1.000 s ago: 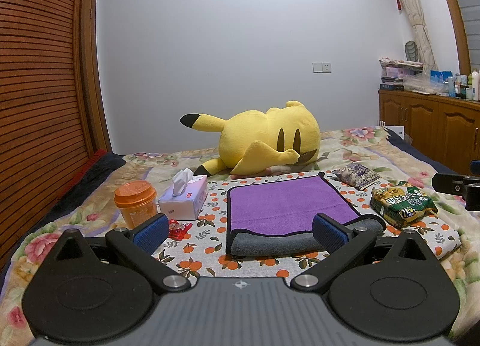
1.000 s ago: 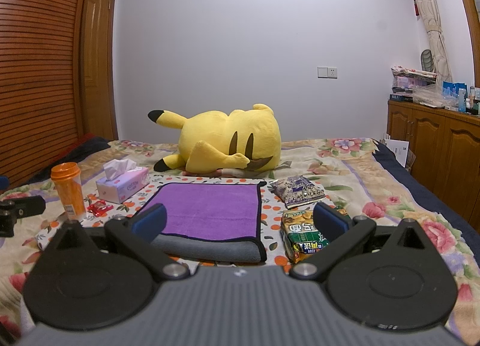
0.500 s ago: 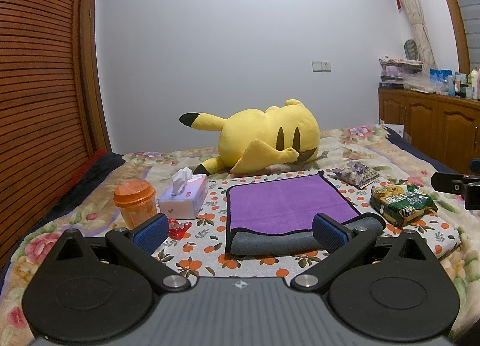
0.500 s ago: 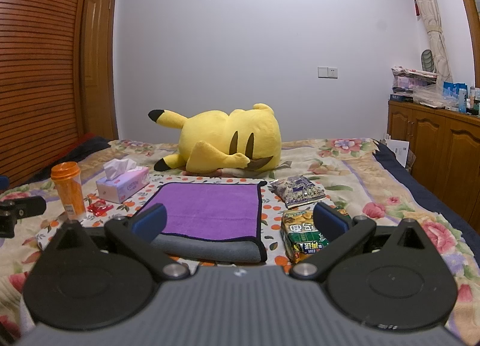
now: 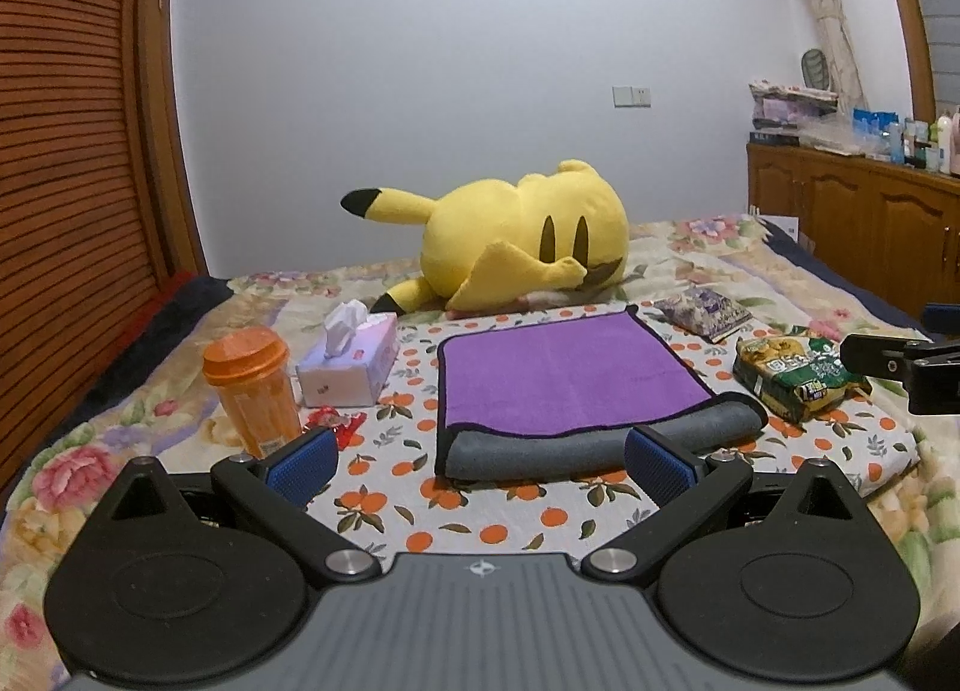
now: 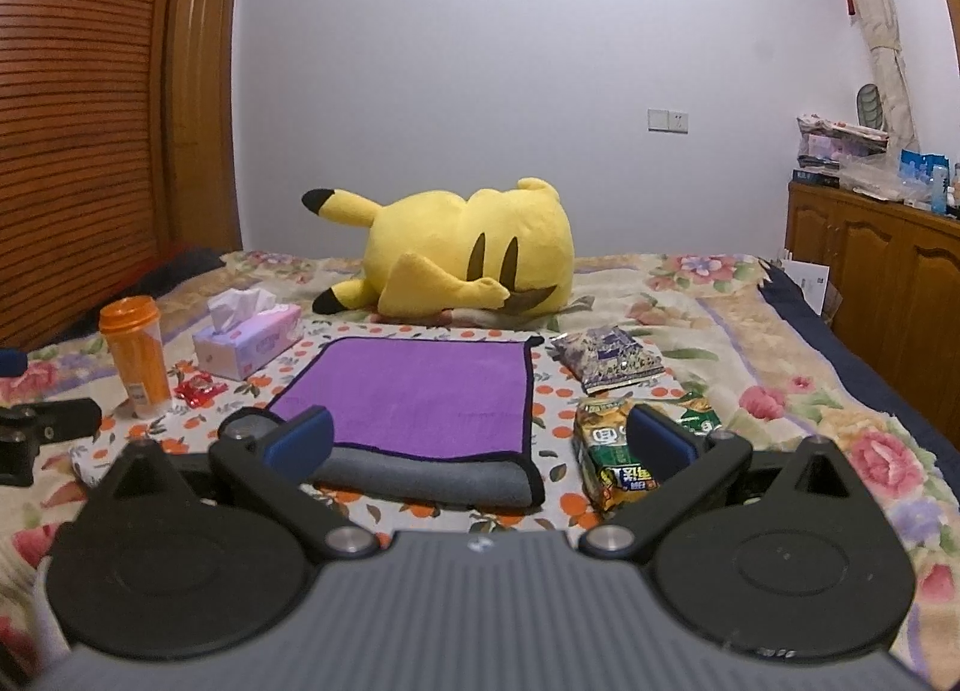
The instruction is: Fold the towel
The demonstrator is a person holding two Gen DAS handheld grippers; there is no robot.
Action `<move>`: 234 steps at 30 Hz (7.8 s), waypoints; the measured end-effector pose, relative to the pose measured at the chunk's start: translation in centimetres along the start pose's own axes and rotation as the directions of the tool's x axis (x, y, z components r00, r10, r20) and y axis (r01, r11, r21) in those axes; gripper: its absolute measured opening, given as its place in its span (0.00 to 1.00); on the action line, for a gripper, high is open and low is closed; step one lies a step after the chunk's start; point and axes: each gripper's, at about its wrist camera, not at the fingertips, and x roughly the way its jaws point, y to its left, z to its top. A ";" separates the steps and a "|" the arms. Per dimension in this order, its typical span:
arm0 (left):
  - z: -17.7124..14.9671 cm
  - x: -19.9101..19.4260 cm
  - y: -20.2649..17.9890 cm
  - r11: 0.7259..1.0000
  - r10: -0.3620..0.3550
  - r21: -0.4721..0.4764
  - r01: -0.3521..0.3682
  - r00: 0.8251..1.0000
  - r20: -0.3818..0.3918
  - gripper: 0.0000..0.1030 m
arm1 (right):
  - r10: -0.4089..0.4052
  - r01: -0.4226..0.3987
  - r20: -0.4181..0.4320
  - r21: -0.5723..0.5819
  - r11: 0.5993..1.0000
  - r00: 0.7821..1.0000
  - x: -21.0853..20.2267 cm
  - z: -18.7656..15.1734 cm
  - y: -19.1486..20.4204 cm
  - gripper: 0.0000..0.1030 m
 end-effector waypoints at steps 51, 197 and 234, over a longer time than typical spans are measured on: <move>1.5 11.3 2.2 0.992 -0.127 -0.038 0.122 0.978 -0.167 0.71 | 0.116 -0.130 -0.224 -0.047 0.990 0.968 10.4 0.0 0.3 0.88; 4.4 24.9 4.8 0.975 -0.216 -0.083 0.205 0.963 -0.163 0.05 | 0.139 -0.171 -0.275 -0.095 0.981 0.951 22.9 1.3 -4.1 0.03; 10.2 28.4 5.1 0.985 -0.162 -0.074 0.157 0.984 -0.072 0.05 | 0.125 -0.147 -0.135 -0.168 0.975 0.983 26.3 6.2 -3.2 0.03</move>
